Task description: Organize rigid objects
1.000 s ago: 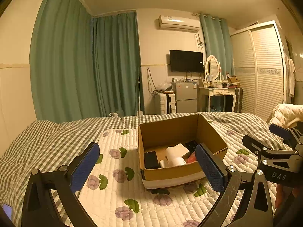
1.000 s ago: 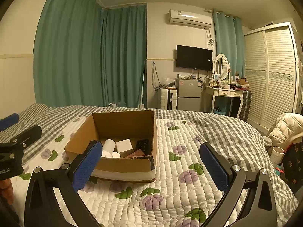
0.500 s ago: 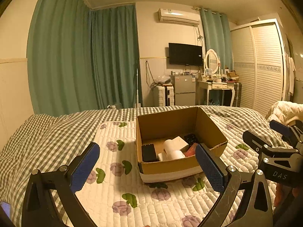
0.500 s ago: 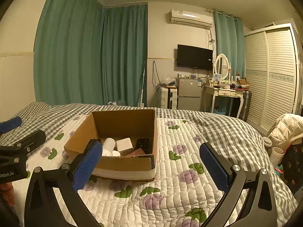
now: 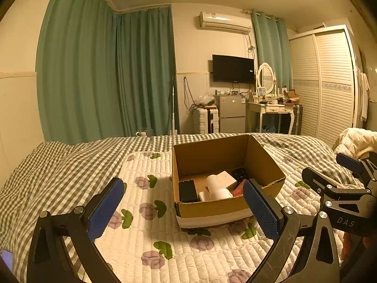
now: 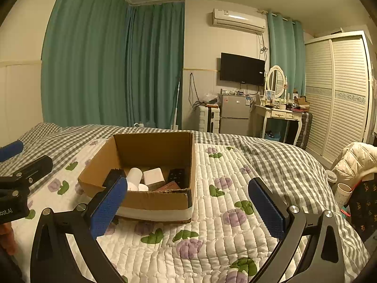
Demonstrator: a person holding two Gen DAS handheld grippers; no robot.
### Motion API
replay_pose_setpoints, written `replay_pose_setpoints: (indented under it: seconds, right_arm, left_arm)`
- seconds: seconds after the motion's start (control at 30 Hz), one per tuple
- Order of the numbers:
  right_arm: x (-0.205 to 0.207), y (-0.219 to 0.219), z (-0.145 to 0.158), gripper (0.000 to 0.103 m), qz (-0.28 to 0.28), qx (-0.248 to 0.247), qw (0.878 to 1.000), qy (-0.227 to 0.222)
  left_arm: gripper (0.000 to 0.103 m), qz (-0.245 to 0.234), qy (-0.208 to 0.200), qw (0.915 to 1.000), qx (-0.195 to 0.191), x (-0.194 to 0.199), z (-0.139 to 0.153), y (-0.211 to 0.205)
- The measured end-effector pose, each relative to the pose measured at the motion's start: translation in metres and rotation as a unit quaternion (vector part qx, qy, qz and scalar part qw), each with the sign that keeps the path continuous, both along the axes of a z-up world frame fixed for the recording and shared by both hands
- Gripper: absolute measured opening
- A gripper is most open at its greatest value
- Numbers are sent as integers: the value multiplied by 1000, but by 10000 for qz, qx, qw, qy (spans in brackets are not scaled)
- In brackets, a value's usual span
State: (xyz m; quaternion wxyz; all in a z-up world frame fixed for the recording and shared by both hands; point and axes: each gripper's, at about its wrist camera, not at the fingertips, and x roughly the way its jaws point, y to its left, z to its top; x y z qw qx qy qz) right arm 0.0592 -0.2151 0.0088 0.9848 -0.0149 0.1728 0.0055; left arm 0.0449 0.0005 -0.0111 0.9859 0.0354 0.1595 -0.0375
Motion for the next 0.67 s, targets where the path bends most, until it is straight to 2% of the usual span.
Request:
replay_pose_setpoints:
  seconds: [0.67]
  right_arm:
    - [1,0,-1,103,7,-11,10000,50]
  left_arm:
    - [103,-6,-9,10000,-31,-1,-1,2]
